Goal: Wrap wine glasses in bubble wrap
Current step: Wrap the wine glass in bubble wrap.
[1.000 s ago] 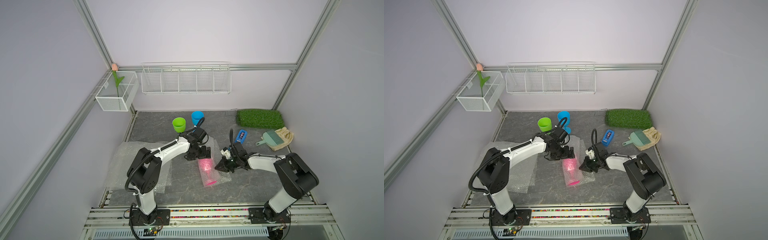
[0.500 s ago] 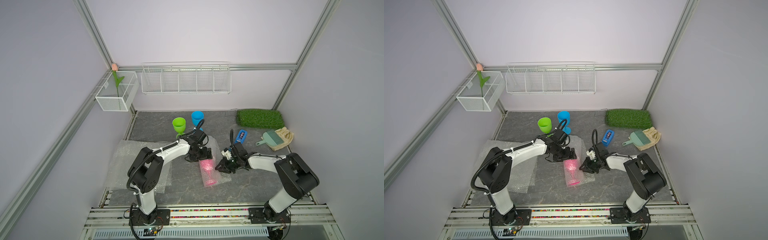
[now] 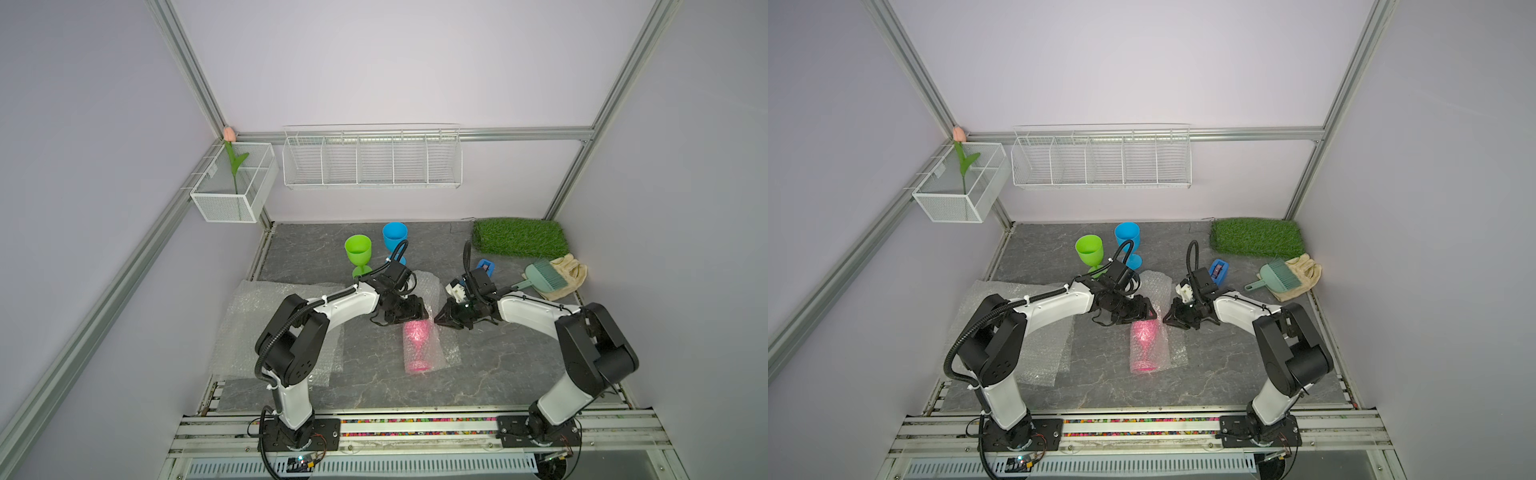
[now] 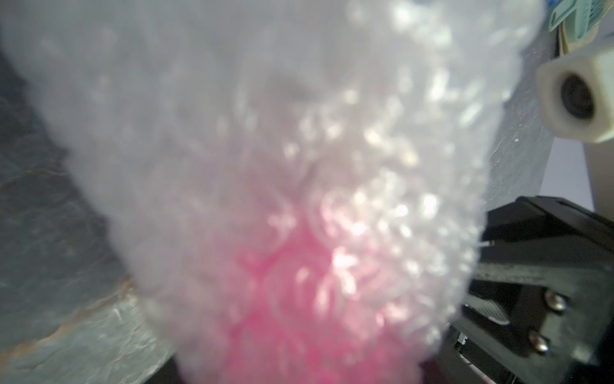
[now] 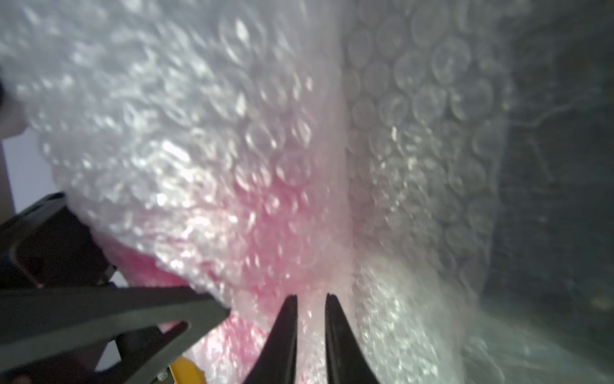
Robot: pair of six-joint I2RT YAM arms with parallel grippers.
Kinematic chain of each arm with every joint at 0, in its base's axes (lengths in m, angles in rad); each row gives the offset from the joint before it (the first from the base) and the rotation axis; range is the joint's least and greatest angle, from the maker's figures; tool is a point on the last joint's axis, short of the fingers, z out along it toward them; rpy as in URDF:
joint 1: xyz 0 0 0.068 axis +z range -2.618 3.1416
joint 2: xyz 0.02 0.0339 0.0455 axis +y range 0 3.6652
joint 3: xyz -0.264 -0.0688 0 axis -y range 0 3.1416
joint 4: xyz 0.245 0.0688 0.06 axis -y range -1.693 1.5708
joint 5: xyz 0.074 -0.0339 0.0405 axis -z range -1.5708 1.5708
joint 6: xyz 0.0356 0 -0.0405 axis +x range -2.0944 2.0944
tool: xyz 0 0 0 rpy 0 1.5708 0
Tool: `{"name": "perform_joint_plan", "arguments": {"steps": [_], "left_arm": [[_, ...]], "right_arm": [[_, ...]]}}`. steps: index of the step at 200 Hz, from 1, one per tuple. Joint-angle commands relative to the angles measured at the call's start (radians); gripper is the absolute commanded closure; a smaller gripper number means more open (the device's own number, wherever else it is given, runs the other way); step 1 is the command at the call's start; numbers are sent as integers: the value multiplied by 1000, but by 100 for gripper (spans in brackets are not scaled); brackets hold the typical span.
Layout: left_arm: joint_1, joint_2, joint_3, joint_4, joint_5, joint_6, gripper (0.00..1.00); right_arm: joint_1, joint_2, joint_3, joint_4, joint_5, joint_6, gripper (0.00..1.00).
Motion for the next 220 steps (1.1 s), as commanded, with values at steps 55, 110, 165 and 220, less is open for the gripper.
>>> {"name": "perform_joint_plan", "arguments": {"steps": [55,110,165,220], "left_arm": [[-3,-28,-24,-70,37,85,36],[-3,-2,48,-232,-113,83,37],[-3,51,139,-392,-254,60,37],[-6,93,176,-439,-278,42,38]], "right_arm": [[-3,229,214,42,-59,8,83],[-27,305,350,-42,11,-46,83],[-89,137,259,-189,81,-150,72],[-78,-31,-34,-92,-47,-89,45]]}}
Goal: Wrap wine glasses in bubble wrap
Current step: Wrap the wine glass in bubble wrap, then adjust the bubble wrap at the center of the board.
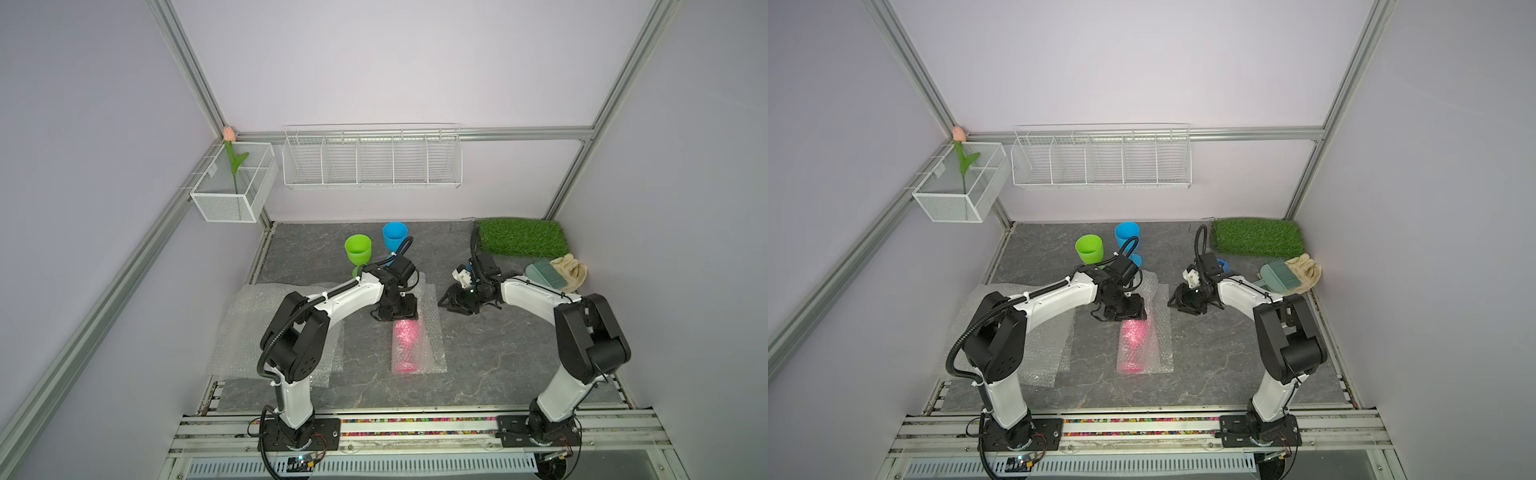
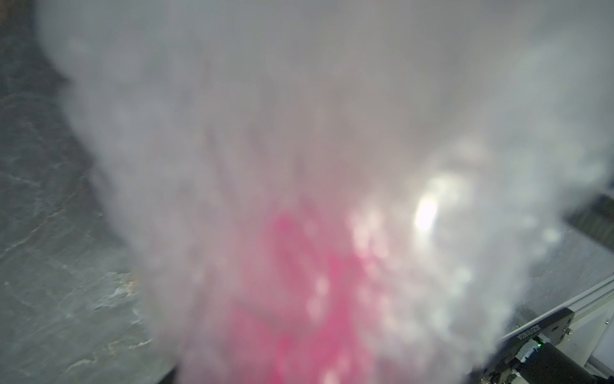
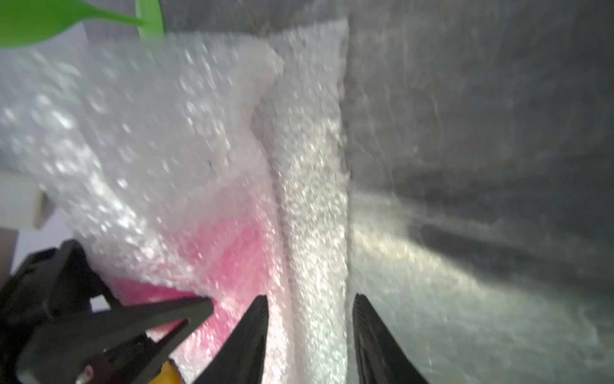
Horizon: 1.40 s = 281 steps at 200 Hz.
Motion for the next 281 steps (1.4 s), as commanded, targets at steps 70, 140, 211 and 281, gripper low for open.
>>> {"name": "perform_joint_plan", "arguments": {"steps": [70,140,211,281], "left_arm": [[2,84,24,-127,-92,-12,38],[2,94,25,-113,-77,-14,38],[2,110,46,-112,-76,-29,38],[2,124,47,-98,-52,-42,38]], "right_arm": [[162,-72,-347,344,-182,221,18],[204,-90,-431,722,-295,440,23],[335,-203,-284,283,-41,282,27],[449,-179,-140,115,137,258,40]]}}
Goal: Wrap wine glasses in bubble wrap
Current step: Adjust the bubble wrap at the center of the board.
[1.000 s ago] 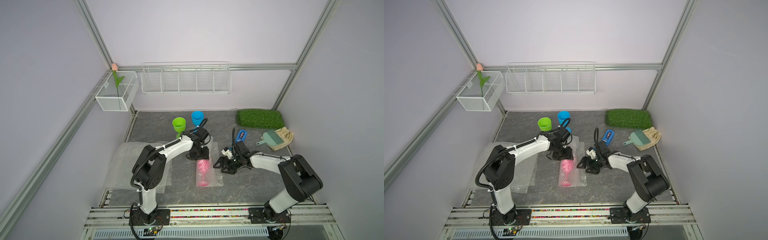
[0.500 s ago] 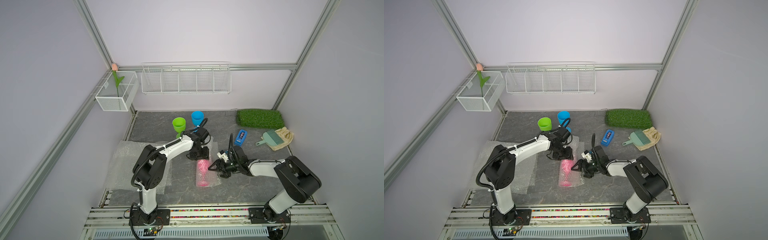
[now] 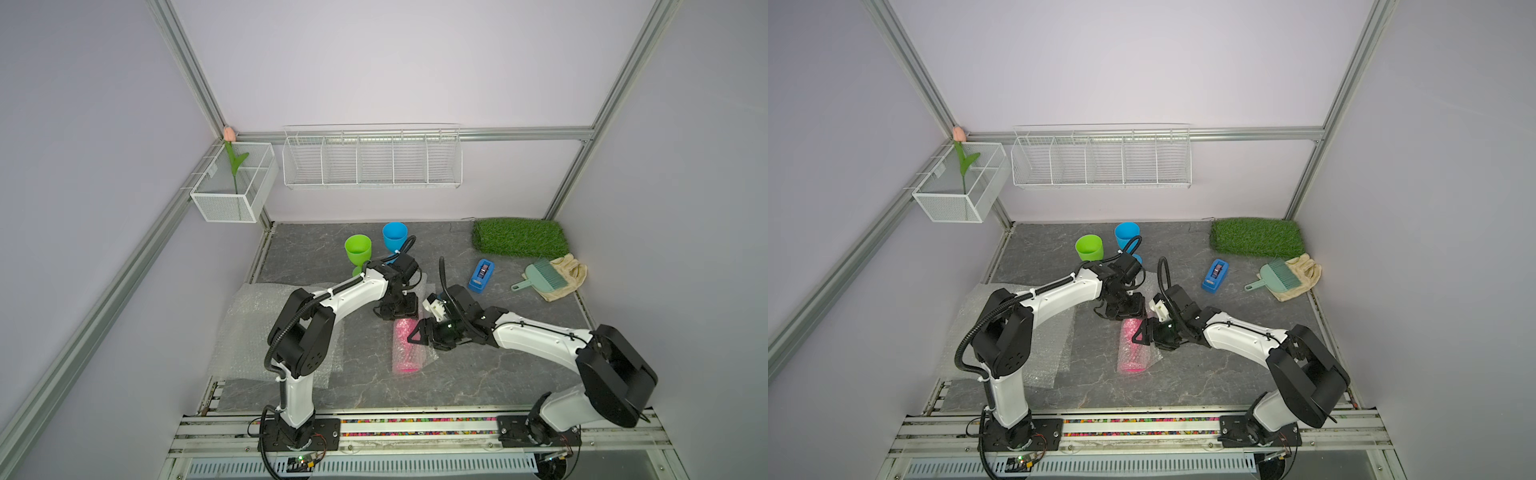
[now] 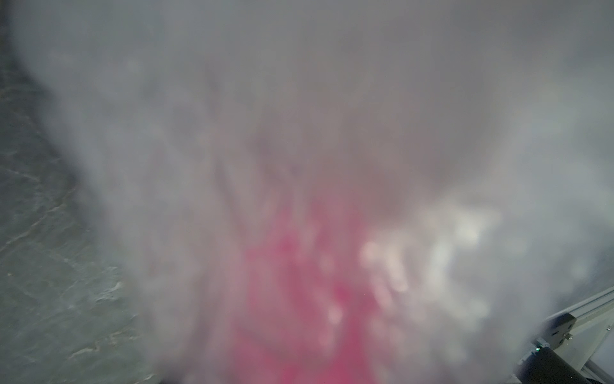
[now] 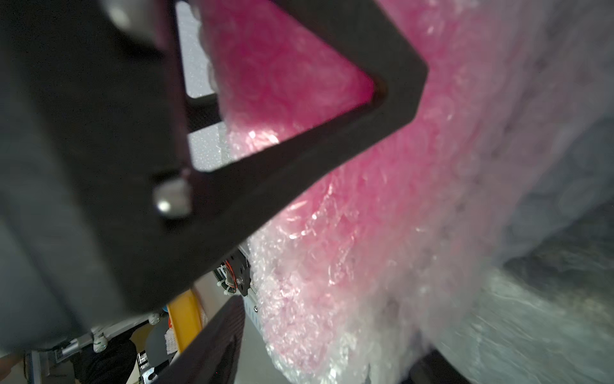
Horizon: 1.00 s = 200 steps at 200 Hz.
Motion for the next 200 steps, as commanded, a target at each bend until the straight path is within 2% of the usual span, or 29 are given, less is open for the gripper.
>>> {"name": "perform_joint_plan", "arguments": {"steps": [1,26,59,85,117,128,141,157,181,200], "left_arm": [[4,73,-21,-39,-55,-22,38],[4,75,-22,-37,-50,-26,38],[4,69,-34,-24,-44,-39,38],[5,65,-42,-8,-25,-53,38],[5,47,-62,22,-12,-77,38],[8,31,-73,31,-21,-85,33],[15,10,-81,36,-30,-88,20],[23,-18,-84,26,-48,-88,9],[44,-86,-96,11,-71,-87,4],[68,-159,-120,-4,-84,-86,1]], "right_arm": [[38,27,42,-90,83,-17,40],[71,43,89,-106,129,-13,48],[96,75,131,-119,154,-16,50],[114,103,156,-111,162,-17,55],[131,103,163,-107,176,-19,74],[131,92,162,-128,188,-29,79],[130,76,161,-154,206,-46,88],[128,62,169,-213,233,-87,93],[114,48,192,-319,255,-223,93],[104,27,217,-425,254,-412,93]]}}
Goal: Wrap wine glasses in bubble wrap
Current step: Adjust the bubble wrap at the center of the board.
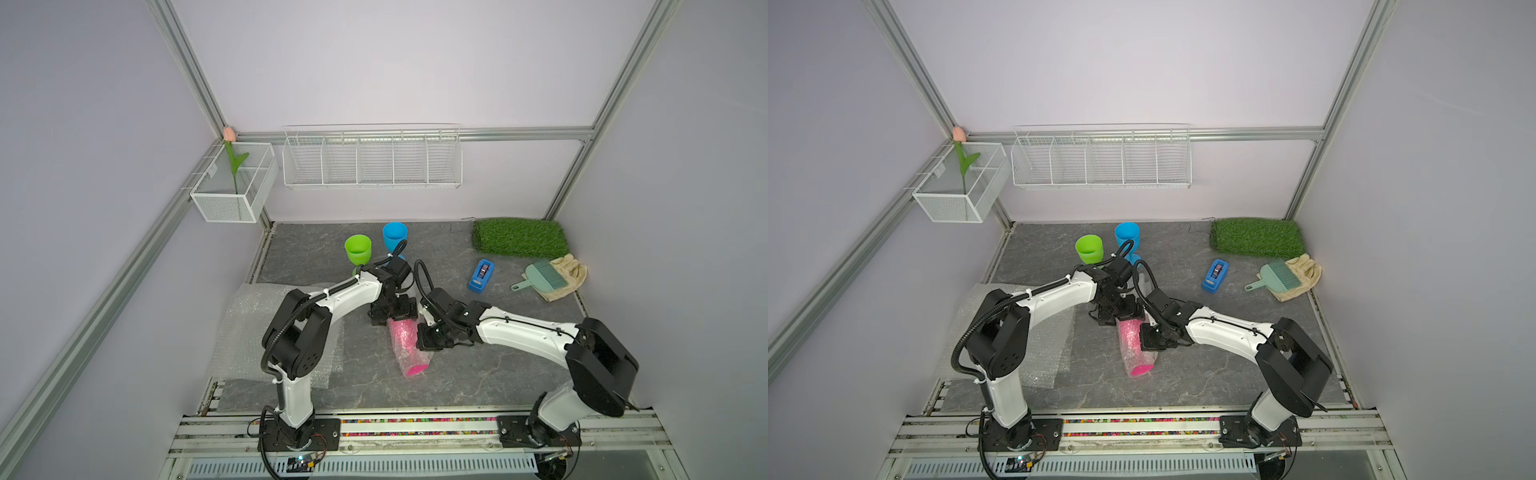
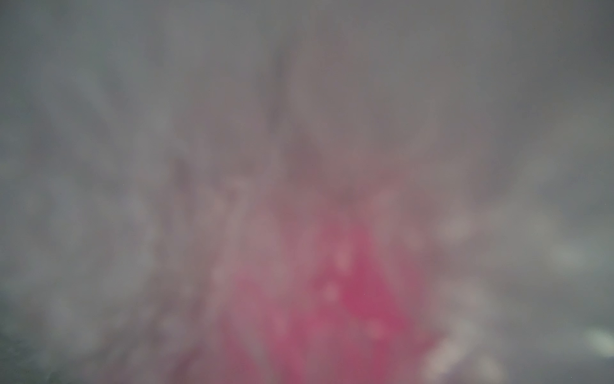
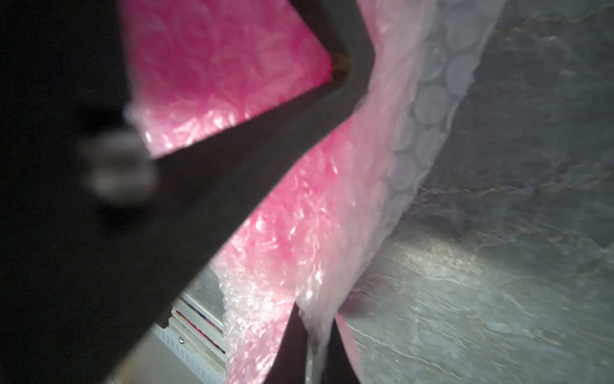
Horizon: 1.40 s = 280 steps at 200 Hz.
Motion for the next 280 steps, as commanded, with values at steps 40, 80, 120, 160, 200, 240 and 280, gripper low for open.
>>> {"name": "perform_joint_plan", "arguments": {"steps": [40,80,120,160,200,240,280], "left_arm": [[88,-242,-93,-61,-86,3,1],[112,-244,-120,-84,-90,37,0],[118,-192,-182,-44,-80,46,2],[140,-134,-249,14,-53,59,5],[195,-142,-300,-9,-73,94,8],[233,-278,-198,-109,-144,218,10],[204,-341,-84,-106,-36,457,13]], "right_arm": [[0,-104,95,-332,79,-633,93],[-2,-158,81,-372,95,-903,93],[-21,-164,63,-387,93,-1059,93],[-29,-169,10,-363,117,-1237,93],[-71,-170,19,-335,145,-1295,93],[-72,-200,10,-298,132,-1369,93],[-71,-236,-10,-290,126,-1446,93]]}}
